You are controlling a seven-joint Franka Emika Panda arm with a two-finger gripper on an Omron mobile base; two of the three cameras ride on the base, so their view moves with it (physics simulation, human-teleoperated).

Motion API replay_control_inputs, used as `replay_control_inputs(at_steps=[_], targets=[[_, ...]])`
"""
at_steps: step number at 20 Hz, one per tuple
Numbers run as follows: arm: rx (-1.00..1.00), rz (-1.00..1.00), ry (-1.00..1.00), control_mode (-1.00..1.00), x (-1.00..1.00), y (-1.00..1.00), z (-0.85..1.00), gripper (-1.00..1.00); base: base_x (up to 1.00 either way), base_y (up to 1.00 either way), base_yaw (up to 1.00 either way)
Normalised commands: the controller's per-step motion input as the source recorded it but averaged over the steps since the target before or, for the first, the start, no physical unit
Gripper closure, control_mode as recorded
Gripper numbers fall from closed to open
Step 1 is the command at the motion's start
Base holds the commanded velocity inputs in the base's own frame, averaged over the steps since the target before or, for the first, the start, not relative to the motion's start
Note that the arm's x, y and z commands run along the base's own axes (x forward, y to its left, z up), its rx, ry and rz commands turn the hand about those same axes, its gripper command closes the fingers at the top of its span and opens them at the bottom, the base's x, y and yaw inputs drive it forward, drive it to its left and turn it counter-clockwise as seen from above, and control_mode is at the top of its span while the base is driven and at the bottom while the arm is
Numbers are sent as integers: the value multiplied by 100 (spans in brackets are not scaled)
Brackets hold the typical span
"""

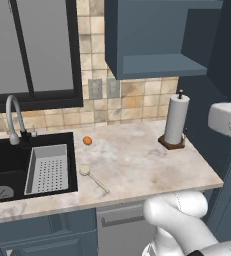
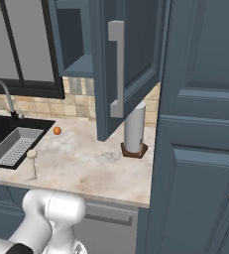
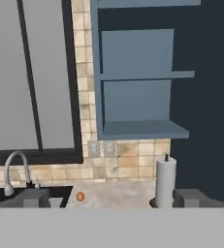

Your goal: Open the cabinet. Pick the dish brush and place it next to the sink. Then close the cabinet.

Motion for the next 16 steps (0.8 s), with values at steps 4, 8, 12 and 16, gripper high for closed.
replay_control_inputs(at_steps=[4,8,12,16], targets=[[0,0,-20,-100,-6,-32,23,-100,0,0,0],[1,0,-25,-100,0,-33,12,-100,0,0,0],[0,0,-19,-100,0,-40,0,-100,0,0,0],[0,0,-12,-100,0,-43,0,-100,0,0,0]])
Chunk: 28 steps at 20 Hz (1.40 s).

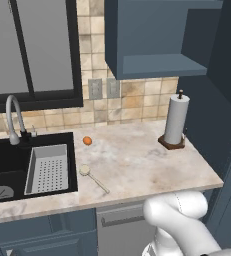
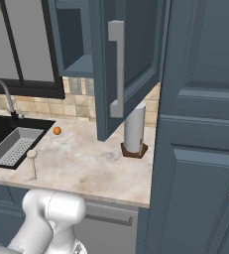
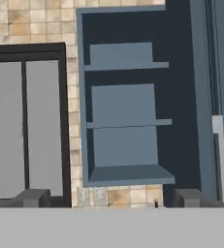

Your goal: Open the cabinet. Pick the dish brush and place it next to the sink. Then close the cabinet.

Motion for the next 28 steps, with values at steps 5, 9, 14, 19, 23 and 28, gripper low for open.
replay_control_inputs(at_steps=[5,9,14,19,23,28], targets=[[0,0,-6,-100,12,-32,0,-100,0,0,0],[0,0,-7,-100,13,-13,0,-100,0,0,0],[0,0,-14,-100,0,-11,7,-100,0,0,0],[0,0,-12,-100,-17,-26,18,-100,0,0,0],[0,0,-3,-100,-13,-34,8,-100,0,0,0],[-2,0,0,-100,0,-42,0,-100,0,0,0]])
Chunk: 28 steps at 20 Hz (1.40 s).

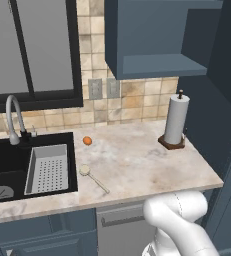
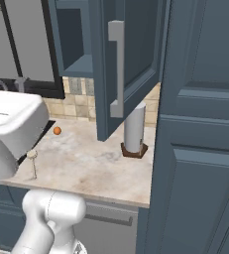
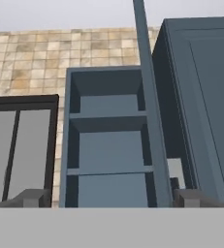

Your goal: Open the cabinet. Pick the dish brush and place it next to the sink. Then close the cabinet.

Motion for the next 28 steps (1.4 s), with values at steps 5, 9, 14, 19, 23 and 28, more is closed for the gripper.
replay_control_inputs(at_steps=[5,9,14,19,23,28], targets=[[-2,0,0,-100,0,-48,-9,-100,0,0,0],[-1,0,4,-100,0,-45,-32,-100,0,0,0],[-2,0,14,-100,0,-34,-57,-100,0,0,0],[-1,0,11,-100,0,-7,-27,-100,0,0,0],[0,0,1,-100,9,0,0,-100,0,0,0],[0,5,7,-100,33,0,-1,-100,0,0,0]])
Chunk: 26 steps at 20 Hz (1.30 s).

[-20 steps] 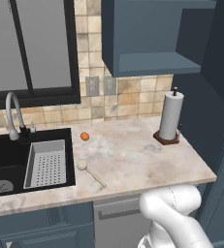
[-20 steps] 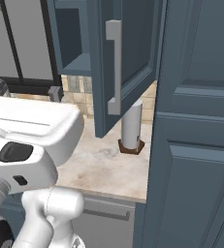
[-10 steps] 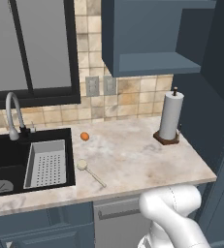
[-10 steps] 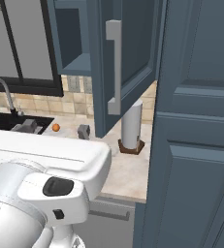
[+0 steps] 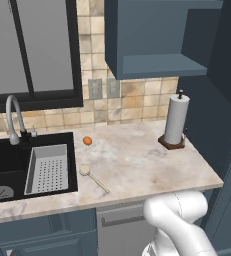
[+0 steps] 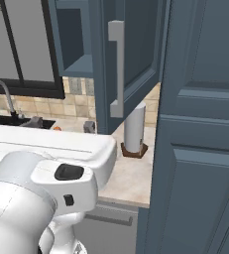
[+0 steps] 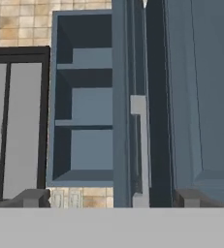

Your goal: Open the cabinet. Pick the dish brush and place it next to the sink. Then close the cabinet.

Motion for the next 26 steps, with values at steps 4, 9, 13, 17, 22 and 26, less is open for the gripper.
replay_control_inputs(at_steps=[4,9,13,17,22,26], targets=[[-3,17,23,-100,60,0,-22,-100,0,0,0],[-1,15,13,-100,34,0,-3,-100,0,0,0],[0,14,0,-100,33,-2,0,-100,0,0,0],[0,16,0,-100,37,0,0,-100,0,0,0],[0,14,0,-100,27,0,-5,-100,0,0,0],[0,8,0,-100,11,-2,-21,-100,0,0,0]])
